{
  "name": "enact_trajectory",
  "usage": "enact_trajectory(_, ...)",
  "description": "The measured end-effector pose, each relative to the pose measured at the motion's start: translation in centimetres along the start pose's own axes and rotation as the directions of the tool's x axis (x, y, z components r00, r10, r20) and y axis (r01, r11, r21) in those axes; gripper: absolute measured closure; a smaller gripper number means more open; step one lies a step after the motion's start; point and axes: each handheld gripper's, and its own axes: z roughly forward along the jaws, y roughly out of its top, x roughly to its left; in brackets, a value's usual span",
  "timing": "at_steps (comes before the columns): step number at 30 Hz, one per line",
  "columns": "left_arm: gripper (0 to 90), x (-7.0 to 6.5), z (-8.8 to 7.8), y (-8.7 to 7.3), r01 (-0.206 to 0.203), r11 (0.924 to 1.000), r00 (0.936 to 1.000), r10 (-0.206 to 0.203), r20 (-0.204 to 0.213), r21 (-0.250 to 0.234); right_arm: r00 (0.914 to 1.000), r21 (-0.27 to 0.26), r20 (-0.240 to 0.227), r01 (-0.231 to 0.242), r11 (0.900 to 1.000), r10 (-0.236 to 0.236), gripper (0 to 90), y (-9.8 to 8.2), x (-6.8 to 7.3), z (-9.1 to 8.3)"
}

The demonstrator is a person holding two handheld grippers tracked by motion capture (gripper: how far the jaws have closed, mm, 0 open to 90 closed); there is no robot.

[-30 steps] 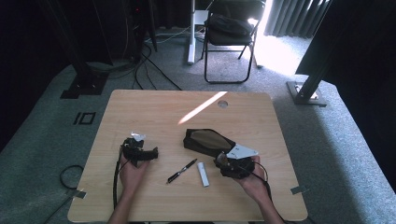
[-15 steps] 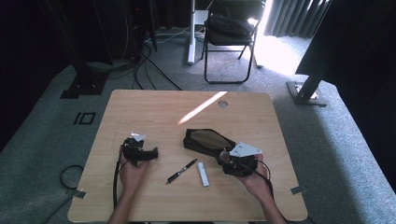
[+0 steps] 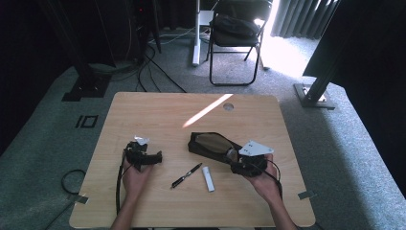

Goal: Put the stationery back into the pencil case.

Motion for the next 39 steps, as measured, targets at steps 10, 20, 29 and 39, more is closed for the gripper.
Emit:
enact_trajectory(10, 1.3, 0.0, 0.0, 0.0, 0.000, 1.0000, 1.0000, 0.000, 0.000, 0.000, 0.9996, -0.040, 0.028, 0.002, 0.999, -0.001, 41.4, 2.5, -1.3, -0.2)
enact_trajectory(20, 1.3, 0.0, 0.0, 0.0, 0.000, 1.0000, 1.0000, 0.000, 0.000, 0.000, 0.9994, -0.049, 0.031, -0.015, 0.999, 0.017, 41.4, 3.0, -2.0, 0.4)
enact_trajectory(29, 1.3, 0.0, 0.0, 0.0, 0.000, 1.0000, 1.0000, 0.000, 0.000, 0.000, 0.9994, -0.051, 0.028, -0.017, 0.999, 0.018, 41.4, 3.4, -2.2, 0.9)
enact_trajectory(39, 1.3, 0.0, 0.0, 0.0, 0.000, 1.0000, 1.0000, 0.000, 0.000, 0.001, 0.9994, -0.059, 0.021, -0.026, 0.998, 0.027, 41.4, 3.9, -2.3, 1.3)
